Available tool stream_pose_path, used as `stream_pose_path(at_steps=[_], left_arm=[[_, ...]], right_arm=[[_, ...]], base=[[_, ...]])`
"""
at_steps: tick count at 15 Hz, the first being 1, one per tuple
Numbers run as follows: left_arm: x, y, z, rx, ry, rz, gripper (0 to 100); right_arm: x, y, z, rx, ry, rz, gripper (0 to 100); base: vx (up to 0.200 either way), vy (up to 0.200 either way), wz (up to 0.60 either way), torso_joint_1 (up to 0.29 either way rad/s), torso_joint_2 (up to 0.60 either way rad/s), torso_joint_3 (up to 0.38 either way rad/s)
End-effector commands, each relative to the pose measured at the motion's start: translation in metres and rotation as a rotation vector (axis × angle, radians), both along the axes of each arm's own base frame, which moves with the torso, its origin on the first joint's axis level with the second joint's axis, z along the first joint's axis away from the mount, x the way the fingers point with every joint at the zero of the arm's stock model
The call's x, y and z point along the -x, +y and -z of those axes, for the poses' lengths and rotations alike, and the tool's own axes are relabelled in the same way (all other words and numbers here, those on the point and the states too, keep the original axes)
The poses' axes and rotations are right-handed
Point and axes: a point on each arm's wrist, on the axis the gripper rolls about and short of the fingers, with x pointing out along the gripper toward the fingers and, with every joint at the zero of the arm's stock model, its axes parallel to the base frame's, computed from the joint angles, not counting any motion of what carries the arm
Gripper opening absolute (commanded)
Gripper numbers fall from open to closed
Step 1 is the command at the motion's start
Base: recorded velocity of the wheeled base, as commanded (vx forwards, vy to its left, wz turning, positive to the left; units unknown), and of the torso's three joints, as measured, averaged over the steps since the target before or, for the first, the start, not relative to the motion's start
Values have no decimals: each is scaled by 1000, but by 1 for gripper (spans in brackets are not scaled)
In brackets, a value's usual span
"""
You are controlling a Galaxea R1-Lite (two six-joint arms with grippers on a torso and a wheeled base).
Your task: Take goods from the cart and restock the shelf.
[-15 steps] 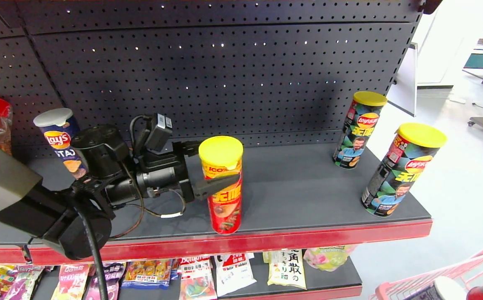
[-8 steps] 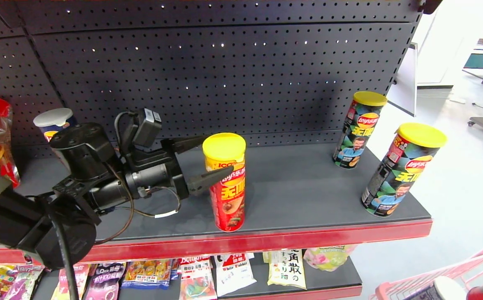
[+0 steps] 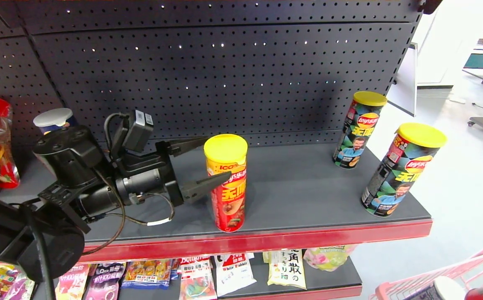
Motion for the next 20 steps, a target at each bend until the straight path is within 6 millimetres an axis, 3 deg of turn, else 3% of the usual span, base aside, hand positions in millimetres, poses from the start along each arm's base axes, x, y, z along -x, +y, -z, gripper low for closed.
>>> stream_pose_path(at_steps=[1,6,11,14,18,20], left_arm=[[10,2,-3,1,-2,6,100],[41,16,1,-14,41,-6,100],[72,40,-8,-13,93,-232,100],[112,58,-16,-55,186,-391,100],[188,90,-25,-136,298,-538,100],[223,107,-21,-184,344,-674,100]], right_arm=[[-1,0,1,1,6,-1,0],[-8,1,-1,5,53,-19,0],[-32,2,-20,39,156,14,0],[-54,4,-26,71,239,-18,0],[-66,6,-34,72,281,-67,0],[-70,9,-34,70,293,-177,0]], base=[[0,0,0,0,0,0],[0,0,0,0,0,0],[0,0,0,0,0,0],[0,0,0,0,0,0],[0,0,0,0,0,0],[0,0,0,0,0,0]])
